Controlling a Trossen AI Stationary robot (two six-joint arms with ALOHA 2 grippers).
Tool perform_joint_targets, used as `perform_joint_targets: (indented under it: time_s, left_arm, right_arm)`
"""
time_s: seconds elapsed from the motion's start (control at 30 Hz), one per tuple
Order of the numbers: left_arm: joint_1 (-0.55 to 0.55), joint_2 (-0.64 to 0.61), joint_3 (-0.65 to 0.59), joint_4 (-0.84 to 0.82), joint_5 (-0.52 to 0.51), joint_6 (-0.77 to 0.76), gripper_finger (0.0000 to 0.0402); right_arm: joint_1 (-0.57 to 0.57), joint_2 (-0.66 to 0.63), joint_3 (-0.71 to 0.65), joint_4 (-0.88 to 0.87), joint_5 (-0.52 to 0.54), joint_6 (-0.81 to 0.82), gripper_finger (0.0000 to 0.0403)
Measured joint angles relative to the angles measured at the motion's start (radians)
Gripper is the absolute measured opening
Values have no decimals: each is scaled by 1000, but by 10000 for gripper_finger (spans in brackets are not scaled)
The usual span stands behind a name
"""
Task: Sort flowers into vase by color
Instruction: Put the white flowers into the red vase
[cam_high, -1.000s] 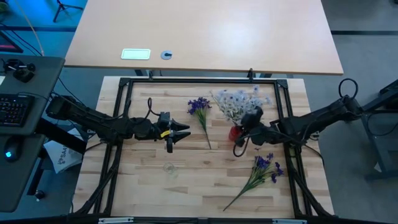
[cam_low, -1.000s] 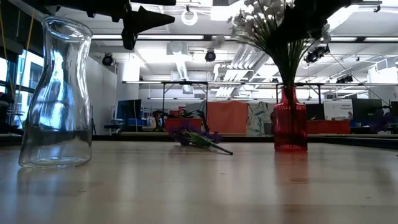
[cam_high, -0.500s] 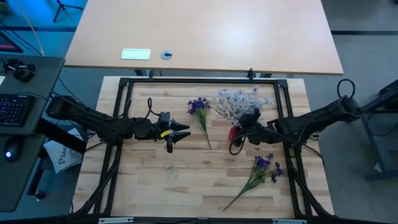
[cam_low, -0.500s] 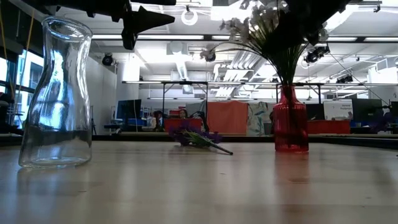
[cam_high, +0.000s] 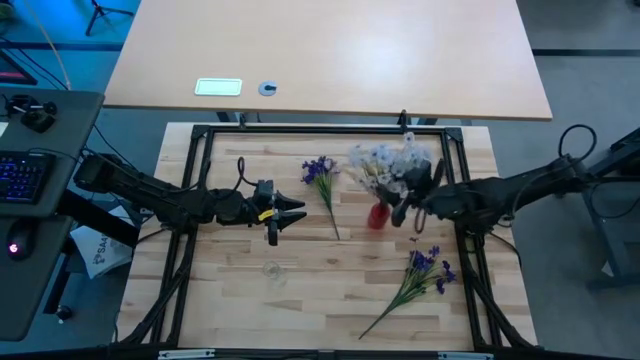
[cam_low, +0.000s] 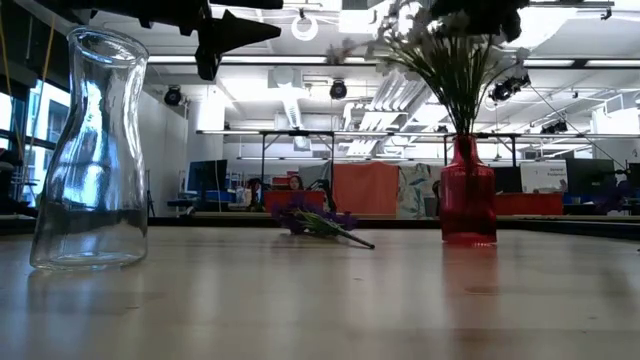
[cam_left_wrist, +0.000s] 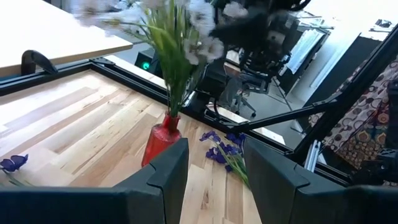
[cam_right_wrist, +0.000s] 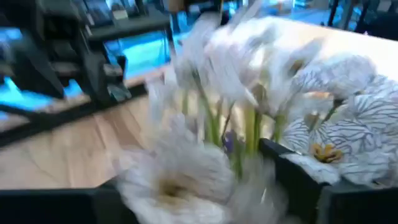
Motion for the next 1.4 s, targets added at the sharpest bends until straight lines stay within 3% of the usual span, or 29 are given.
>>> perform_joint_targets:
  time_s: [0.2, 0.4, 0.7, 0.97, 1.27, 1.4]
  left_arm:
    - [0, 0, 0, -4, 0, 0, 142]
    - [0, 0, 0, -7, 0, -1, 142]
    - [0, 0, 0, -18, 0, -2, 142]
    - [0, 0, 0, -18, 0, -2, 142]
    - [0, 0, 0, -18, 0, -1, 142]
    - [0, 0, 0, -18, 0, -1, 142]
  right_arm:
    - [0, -51, 0, 103, -5, -20, 258]
    - [0, -62, 0, 132, -99, -25, 283]
    - [0, -27, 0, -26, -327, 57, 287]
    - [0, -56, 0, 69, -481, 43, 287]
    - [0, -158, 0, 156, -500, 39, 287]
    - [0, -177, 0, 206, -552, 123, 287]
